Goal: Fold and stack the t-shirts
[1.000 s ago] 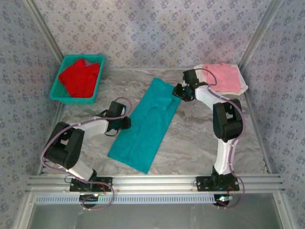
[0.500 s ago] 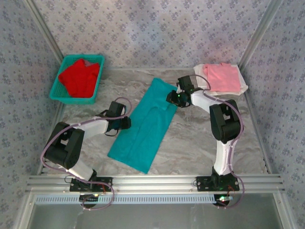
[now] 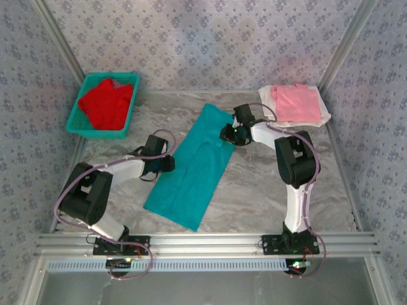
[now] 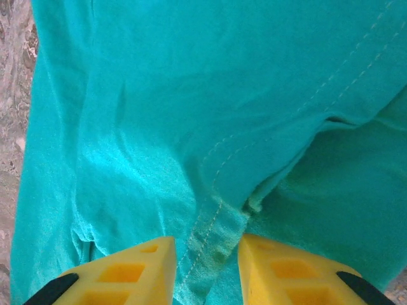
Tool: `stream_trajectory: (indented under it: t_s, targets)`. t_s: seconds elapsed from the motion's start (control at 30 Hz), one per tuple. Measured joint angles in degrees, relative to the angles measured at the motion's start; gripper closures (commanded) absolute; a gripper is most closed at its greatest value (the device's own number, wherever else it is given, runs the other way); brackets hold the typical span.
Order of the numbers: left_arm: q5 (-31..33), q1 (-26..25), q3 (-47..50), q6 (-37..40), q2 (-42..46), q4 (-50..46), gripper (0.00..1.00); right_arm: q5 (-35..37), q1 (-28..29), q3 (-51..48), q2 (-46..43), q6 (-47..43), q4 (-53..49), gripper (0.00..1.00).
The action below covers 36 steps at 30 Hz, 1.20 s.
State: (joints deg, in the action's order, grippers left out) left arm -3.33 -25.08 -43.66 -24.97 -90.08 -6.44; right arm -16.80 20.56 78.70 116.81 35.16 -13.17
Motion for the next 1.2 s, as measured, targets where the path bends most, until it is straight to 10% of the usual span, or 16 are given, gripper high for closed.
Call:
stream_trajectory:
  t_s: [0.5,1.2]
  targets:
    - [0.02,0.24,0.0,0.02,0.0,-0.46,0.72,-1.11,0.87,0.9,2.78,1.9,1.16,0.95]
    - [0.04,0.72,0.0,0.04,-0.04,-0.63,0.72,-1.49,0.85,-4.57,-2.62,5.16,-0.2,0.69]
